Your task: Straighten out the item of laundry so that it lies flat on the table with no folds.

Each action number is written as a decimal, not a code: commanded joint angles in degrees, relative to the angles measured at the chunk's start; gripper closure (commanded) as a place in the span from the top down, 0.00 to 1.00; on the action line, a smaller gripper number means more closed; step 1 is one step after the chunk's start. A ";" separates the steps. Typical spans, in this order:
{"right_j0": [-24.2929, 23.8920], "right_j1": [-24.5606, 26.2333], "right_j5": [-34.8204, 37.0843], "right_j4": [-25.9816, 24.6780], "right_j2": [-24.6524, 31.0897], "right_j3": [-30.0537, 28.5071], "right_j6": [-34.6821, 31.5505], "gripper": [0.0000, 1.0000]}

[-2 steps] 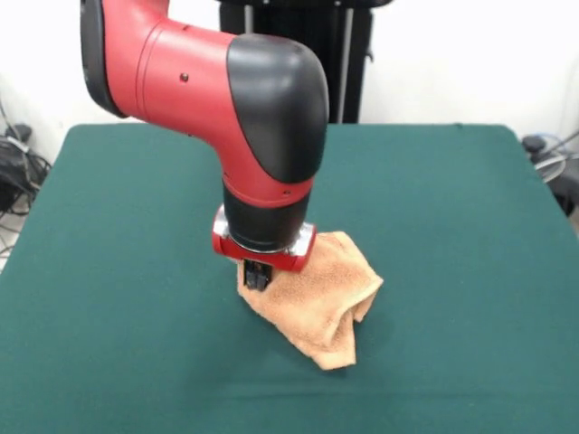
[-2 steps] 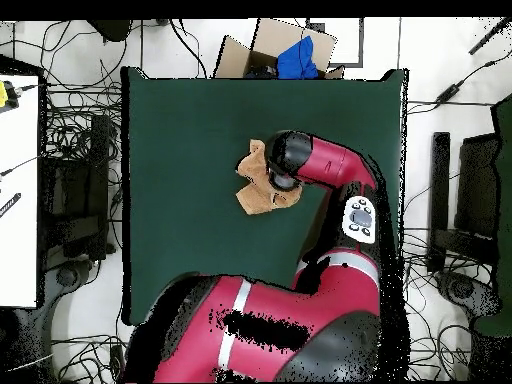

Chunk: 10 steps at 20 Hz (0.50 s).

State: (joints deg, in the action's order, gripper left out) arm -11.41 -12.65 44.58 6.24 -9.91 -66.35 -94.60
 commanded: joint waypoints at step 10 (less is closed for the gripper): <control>4.11 5.13 -1.87 7.16 2.39 0.69 -21.10 0.00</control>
State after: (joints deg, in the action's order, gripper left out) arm -10.18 -11.19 44.59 8.76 -11.46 -64.21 -96.55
